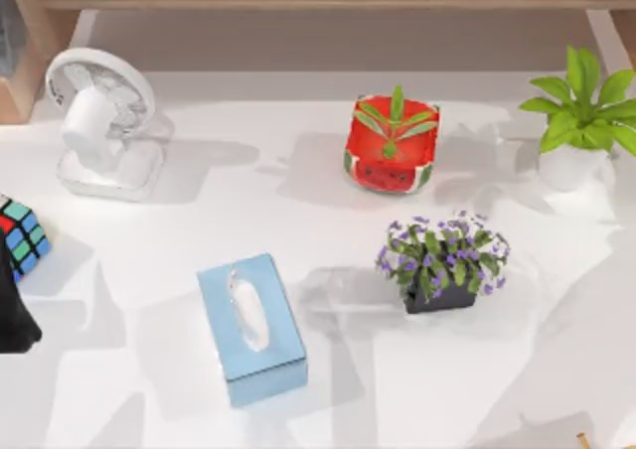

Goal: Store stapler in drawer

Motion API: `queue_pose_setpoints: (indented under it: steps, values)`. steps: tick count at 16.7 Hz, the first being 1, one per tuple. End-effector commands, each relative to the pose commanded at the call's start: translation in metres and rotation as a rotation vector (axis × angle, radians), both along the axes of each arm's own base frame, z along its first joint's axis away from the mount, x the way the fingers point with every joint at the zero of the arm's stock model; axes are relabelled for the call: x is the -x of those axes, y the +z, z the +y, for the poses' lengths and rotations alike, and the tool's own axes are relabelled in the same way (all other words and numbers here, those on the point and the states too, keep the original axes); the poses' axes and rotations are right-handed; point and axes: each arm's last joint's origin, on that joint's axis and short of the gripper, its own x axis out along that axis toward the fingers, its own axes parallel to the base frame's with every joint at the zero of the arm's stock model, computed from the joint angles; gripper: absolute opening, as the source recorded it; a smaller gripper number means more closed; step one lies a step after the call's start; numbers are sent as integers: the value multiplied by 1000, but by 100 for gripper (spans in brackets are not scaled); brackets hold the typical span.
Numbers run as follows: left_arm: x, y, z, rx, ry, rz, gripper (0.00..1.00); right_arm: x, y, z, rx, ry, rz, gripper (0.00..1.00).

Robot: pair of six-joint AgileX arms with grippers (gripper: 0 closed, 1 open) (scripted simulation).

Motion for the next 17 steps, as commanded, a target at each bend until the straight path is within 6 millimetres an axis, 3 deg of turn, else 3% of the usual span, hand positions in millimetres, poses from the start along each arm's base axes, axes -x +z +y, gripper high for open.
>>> queue_pose_setpoints:
  steps: [5,9,13,17]
  values:
    - [0,0,0,0,0,0,100,68,-1,-53,385,11,-269,100]
    - [0,0,0,0,0,0,100,125,-34,-67,693,33,-355,100]
    - [0,0,0,0,0,0,100,164,-83,-46,920,122,-380,100]
    - [0,0,0,0,0,0,100,178,-123,0,1059,284,-429,100]
